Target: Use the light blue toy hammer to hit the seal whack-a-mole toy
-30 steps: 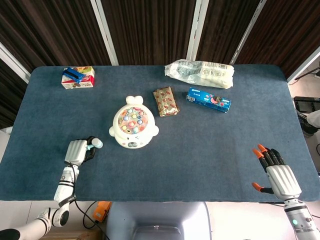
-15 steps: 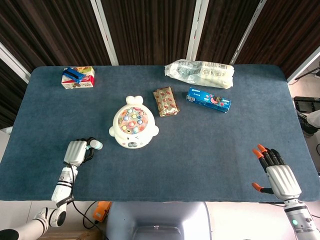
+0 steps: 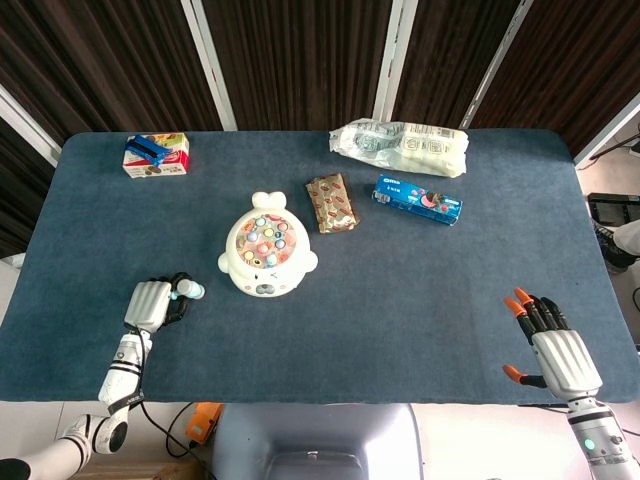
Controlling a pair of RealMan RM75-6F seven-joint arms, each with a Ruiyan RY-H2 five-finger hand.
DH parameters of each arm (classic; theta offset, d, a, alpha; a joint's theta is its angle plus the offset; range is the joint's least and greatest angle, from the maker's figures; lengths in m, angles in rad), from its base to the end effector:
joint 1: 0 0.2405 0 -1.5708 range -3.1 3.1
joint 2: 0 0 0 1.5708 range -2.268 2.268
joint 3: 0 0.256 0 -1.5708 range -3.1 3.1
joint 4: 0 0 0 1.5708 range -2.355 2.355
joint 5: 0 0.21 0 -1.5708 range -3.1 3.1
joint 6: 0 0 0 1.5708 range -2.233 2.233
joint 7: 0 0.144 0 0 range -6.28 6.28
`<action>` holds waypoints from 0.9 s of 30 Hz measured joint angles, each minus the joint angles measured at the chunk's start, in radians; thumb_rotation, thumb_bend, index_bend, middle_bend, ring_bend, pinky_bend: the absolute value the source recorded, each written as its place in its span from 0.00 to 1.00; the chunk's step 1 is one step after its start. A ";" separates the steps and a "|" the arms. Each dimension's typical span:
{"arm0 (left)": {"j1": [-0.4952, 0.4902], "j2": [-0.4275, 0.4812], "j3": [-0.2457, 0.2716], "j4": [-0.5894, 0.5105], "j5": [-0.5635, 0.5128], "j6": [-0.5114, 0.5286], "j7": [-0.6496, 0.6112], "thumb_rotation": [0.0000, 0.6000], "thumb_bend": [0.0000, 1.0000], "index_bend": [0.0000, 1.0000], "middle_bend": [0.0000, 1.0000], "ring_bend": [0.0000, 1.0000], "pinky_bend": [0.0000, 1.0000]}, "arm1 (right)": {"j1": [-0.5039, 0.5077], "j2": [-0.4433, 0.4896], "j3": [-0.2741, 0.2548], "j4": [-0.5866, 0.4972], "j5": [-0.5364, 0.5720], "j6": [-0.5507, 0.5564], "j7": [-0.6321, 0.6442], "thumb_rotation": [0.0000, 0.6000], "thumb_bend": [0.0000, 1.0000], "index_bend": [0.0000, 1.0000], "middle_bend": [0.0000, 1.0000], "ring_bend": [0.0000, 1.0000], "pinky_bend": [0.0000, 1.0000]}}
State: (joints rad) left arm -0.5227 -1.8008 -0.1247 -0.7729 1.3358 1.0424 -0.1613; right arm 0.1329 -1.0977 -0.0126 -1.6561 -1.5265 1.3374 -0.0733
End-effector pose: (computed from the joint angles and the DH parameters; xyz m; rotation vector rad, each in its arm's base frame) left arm -0.3012 0.3374 -0.0245 -1.5574 -1.0432 -0.8730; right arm -0.3054 -0.1789 0.1327 1.5758 -0.9702 0.7806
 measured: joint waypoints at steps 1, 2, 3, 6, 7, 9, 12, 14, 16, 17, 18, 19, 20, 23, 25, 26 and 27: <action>0.000 0.002 -0.001 -0.002 -0.001 -0.003 0.000 0.82 0.41 0.26 0.27 0.21 0.22 | 0.000 0.000 0.000 0.000 0.000 -0.001 -0.001 1.00 0.29 0.00 0.00 0.00 0.00; 0.001 0.005 -0.002 -0.005 -0.001 -0.004 -0.002 0.79 0.40 0.24 0.26 0.19 0.21 | 0.000 0.000 -0.001 0.000 0.001 -0.002 -0.002 1.00 0.29 0.00 0.00 0.00 0.00; 0.001 0.008 -0.002 -0.007 -0.001 -0.002 -0.004 0.78 0.40 0.24 0.25 0.19 0.21 | 0.001 0.001 -0.001 -0.001 0.002 -0.003 -0.004 1.00 0.29 0.00 0.00 0.00 0.00; 0.004 0.014 -0.003 -0.012 0.004 0.009 -0.009 0.76 0.39 0.21 0.22 0.15 0.20 | 0.001 0.000 0.000 -0.001 0.005 -0.005 -0.006 1.00 0.29 0.00 0.00 0.00 0.00; 0.004 0.016 -0.004 -0.014 0.006 0.011 -0.010 0.76 0.39 0.21 0.21 0.15 0.20 | 0.002 0.000 0.000 -0.001 0.005 -0.006 -0.007 1.00 0.29 0.00 0.00 0.00 0.00; 0.005 0.020 -0.004 -0.019 0.008 0.014 -0.012 0.74 0.39 0.20 0.21 0.15 0.19 | 0.002 0.000 0.000 -0.003 0.006 -0.006 -0.008 1.00 0.29 0.00 0.00 0.00 0.00; 0.006 0.027 -0.005 -0.027 0.011 0.017 -0.014 0.73 0.38 0.20 0.21 0.14 0.19 | 0.002 0.001 -0.001 -0.003 0.004 -0.006 -0.009 1.00 0.29 0.00 0.00 0.00 0.00; 0.007 0.030 -0.005 -0.032 0.012 0.018 -0.017 0.73 0.37 0.20 0.21 0.14 0.19 | 0.002 0.001 -0.001 -0.003 0.004 -0.006 -0.010 1.00 0.29 0.00 0.00 0.00 0.00; 0.007 0.034 -0.007 -0.037 0.011 0.018 -0.022 0.73 0.36 0.20 0.21 0.13 0.18 | 0.002 0.001 -0.001 -0.004 0.004 -0.007 -0.010 1.00 0.29 0.00 0.00 0.00 0.00; 0.008 0.035 -0.007 -0.039 0.012 0.018 -0.022 0.73 0.36 0.20 0.21 0.13 0.18 | 0.002 0.001 -0.001 -0.004 0.004 -0.007 -0.010 1.00 0.29 0.00 0.00 0.00 0.00; 0.008 0.036 -0.008 -0.040 0.012 0.019 -0.023 0.73 0.36 0.20 0.21 0.13 0.18 | 0.002 0.001 -0.001 -0.004 0.004 -0.007 -0.010 1.00 0.29 0.00 0.00 0.00 0.00; 0.008 0.036 -0.008 -0.040 0.012 0.019 -0.023 0.73 0.36 0.20 0.21 0.13 0.18 | 0.002 0.001 -0.001 -0.004 0.004 -0.006 -0.010 1.00 0.29 0.00 0.00 0.00 0.00; 0.008 0.037 -0.008 -0.041 0.012 0.019 -0.023 0.73 0.36 0.20 0.21 0.13 0.18 | 0.002 0.001 -0.001 -0.004 0.004 -0.006 -0.010 1.00 0.29 0.00 0.00 0.00 0.00; 0.009 0.041 -0.009 -0.047 0.013 0.022 -0.027 0.73 0.34 0.19 0.20 0.12 0.17 | 0.003 0.001 -0.002 -0.004 0.004 -0.007 -0.011 1.00 0.29 0.00 0.00 0.00 0.00; 0.009 0.046 -0.009 -0.053 0.017 0.028 -0.030 0.72 0.33 0.17 0.17 0.09 0.16 | 0.004 0.000 -0.002 -0.003 0.003 -0.009 -0.012 1.00 0.29 0.00 0.00 0.00 0.00; 0.009 0.052 -0.009 -0.061 0.021 0.033 -0.032 0.71 0.33 0.16 0.17 0.09 0.15 | 0.004 0.000 -0.002 -0.003 0.003 -0.010 -0.014 1.00 0.29 0.00 0.00 0.00 0.00; 0.010 0.058 -0.009 -0.068 0.024 0.038 -0.034 0.69 0.33 0.14 0.16 0.08 0.15 | 0.004 -0.001 -0.002 -0.003 0.004 -0.010 -0.015 1.00 0.29 0.00 0.00 0.00 0.00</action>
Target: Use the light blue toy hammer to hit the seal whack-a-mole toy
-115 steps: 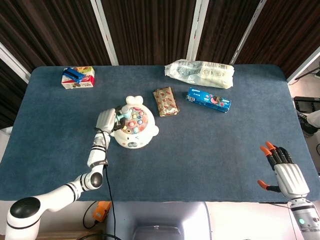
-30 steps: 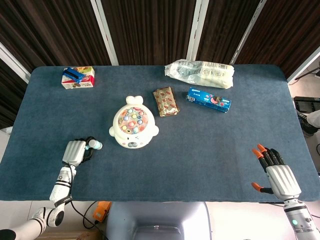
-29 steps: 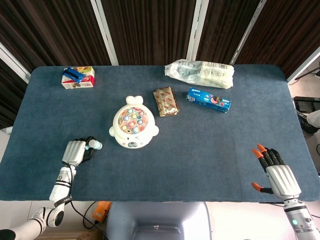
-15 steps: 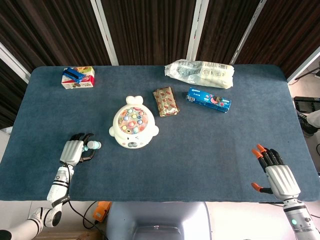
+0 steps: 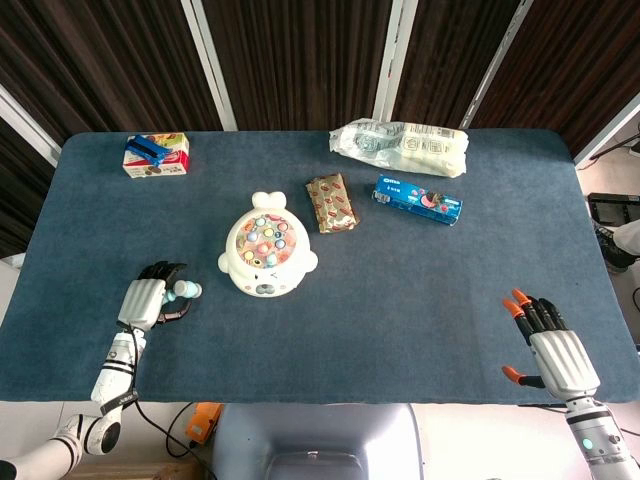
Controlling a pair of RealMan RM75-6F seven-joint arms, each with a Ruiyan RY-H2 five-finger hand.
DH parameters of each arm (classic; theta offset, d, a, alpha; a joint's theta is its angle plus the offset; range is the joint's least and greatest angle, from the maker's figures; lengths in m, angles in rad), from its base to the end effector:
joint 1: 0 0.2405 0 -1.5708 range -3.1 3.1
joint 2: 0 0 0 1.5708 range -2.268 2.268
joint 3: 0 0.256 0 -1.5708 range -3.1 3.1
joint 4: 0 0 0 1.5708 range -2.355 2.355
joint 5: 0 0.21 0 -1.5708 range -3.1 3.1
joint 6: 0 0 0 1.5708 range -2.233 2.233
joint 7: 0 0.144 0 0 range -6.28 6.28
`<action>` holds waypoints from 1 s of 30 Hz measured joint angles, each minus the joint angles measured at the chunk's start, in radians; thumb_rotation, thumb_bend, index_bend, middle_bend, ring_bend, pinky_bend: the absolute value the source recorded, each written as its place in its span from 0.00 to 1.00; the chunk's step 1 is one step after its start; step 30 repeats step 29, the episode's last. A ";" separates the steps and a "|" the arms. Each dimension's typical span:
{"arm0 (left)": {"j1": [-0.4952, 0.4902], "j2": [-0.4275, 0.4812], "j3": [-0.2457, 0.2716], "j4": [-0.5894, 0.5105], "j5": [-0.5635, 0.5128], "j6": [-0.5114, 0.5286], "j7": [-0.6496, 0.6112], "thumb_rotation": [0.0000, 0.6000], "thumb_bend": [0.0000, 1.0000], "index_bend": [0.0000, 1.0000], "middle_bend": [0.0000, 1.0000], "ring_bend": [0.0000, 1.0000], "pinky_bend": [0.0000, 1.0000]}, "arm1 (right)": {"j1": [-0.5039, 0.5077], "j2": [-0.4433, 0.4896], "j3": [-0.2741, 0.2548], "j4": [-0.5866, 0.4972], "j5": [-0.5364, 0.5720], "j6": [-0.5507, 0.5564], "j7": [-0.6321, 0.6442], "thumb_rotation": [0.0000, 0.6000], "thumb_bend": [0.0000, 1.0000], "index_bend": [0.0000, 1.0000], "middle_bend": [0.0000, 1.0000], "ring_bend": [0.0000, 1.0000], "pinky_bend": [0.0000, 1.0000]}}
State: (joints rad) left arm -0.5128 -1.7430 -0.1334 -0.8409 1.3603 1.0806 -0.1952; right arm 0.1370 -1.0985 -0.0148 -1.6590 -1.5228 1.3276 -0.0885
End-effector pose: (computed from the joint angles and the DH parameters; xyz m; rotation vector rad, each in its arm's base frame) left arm -0.2975 0.3377 -0.0071 -1.5420 -1.0387 -0.9405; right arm -0.3052 -0.1793 0.1308 1.5871 -0.9674 0.7659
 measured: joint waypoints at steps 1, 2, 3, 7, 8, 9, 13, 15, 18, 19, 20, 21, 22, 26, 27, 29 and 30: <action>0.001 0.007 0.001 -0.009 0.004 0.006 -0.002 0.66 0.33 0.13 0.15 0.07 0.15 | 0.000 0.000 0.000 0.000 0.000 0.001 0.000 1.00 0.29 0.00 0.00 0.00 0.00; 0.004 0.019 0.003 -0.024 0.011 0.018 -0.005 0.64 0.34 0.12 0.14 0.07 0.15 | 0.000 0.000 0.001 -0.001 0.001 0.002 -0.001 1.00 0.29 0.00 0.00 0.00 0.00; 0.006 0.029 0.004 -0.037 0.017 0.029 -0.007 0.62 0.34 0.12 0.14 0.07 0.15 | -0.001 0.000 0.001 0.000 0.001 0.002 -0.001 1.00 0.29 0.00 0.00 0.00 0.00; 0.030 0.073 0.011 -0.096 0.046 0.108 -0.007 0.60 0.33 0.11 0.14 0.07 0.15 | -0.001 -0.005 0.005 0.001 0.009 0.004 -0.010 1.00 0.29 0.00 0.00 0.00 0.00; 0.042 0.084 0.014 -0.113 0.056 0.144 -0.003 0.60 0.33 0.11 0.14 0.07 0.15 | -0.002 -0.007 0.007 0.002 0.014 0.004 -0.018 1.00 0.29 0.00 0.00 0.00 0.00; 0.052 0.093 0.016 -0.127 0.065 0.175 0.000 0.60 0.33 0.11 0.14 0.07 0.15 | -0.002 -0.009 0.008 0.002 0.017 0.004 -0.023 1.00 0.29 0.00 0.00 0.00 0.00; 0.115 0.159 0.040 -0.231 0.098 0.314 0.018 0.83 0.34 0.03 0.06 0.02 0.07 | -0.002 -0.014 0.010 -0.001 0.021 0.004 -0.033 1.00 0.29 0.00 0.00 0.00 0.00; 0.151 0.221 0.069 -0.323 0.111 0.349 0.035 0.98 0.36 0.00 0.01 0.00 0.03 | -0.003 -0.017 0.010 -0.003 0.022 0.007 -0.036 1.00 0.29 0.00 0.00 0.00 0.00; 0.212 0.337 0.126 -0.484 0.141 0.367 0.062 1.00 0.37 0.00 0.01 0.00 0.03 | -0.002 -0.020 0.011 -0.002 0.024 0.005 -0.044 1.00 0.29 0.00 0.00 0.00 0.00; 0.233 0.375 0.146 -0.531 0.154 0.377 0.070 1.00 0.37 0.00 0.00 0.00 0.03 | -0.001 -0.022 0.011 -0.002 0.024 0.003 -0.049 1.00 0.29 0.00 0.00 0.00 0.00; 0.260 0.424 0.175 -0.585 0.176 0.397 0.085 1.00 0.37 0.00 0.00 0.00 0.03 | 0.000 -0.025 0.010 -0.002 0.024 0.001 -0.055 1.00 0.29 0.00 0.00 0.00 0.00; 0.277 0.458 0.196 -0.616 0.196 0.413 0.095 1.00 0.37 0.00 0.00 0.00 0.02 | 0.001 -0.027 0.009 -0.002 0.023 -0.001 -0.060 1.00 0.29 0.00 0.00 0.00 0.00; 0.293 0.485 0.215 -0.640 0.218 0.429 0.103 1.00 0.37 0.00 0.00 0.00 0.02 | 0.002 -0.029 0.007 -0.003 0.021 -0.003 -0.066 1.00 0.29 0.00 0.00 0.00 0.00; 0.332 0.533 0.246 -0.686 0.268 0.461 0.114 1.00 0.37 0.00 0.00 0.00 0.02 | 0.004 -0.034 -0.003 -0.007 0.005 -0.007 -0.077 1.00 0.29 0.00 0.00 0.00 0.00; 0.332 0.537 0.246 -0.689 0.267 0.454 0.114 1.00 0.37 0.00 0.00 0.00 0.02 | 0.004 -0.034 -0.003 -0.007 0.005 -0.007 -0.077 1.00 0.29 0.00 0.00 0.00 0.00; 0.333 0.548 0.244 -0.698 0.261 0.437 0.114 1.00 0.37 0.00 0.00 0.00 0.02 | 0.006 -0.035 -0.001 -0.005 0.007 -0.009 -0.074 1.00 0.29 0.00 0.00 0.00 0.00; 0.333 0.548 0.244 -0.698 0.261 0.437 0.114 1.00 0.37 0.00 0.00 0.00 0.02 | 0.006 -0.035 -0.001 -0.005 0.007 -0.009 -0.074 1.00 0.29 0.00 0.00 0.00 0.00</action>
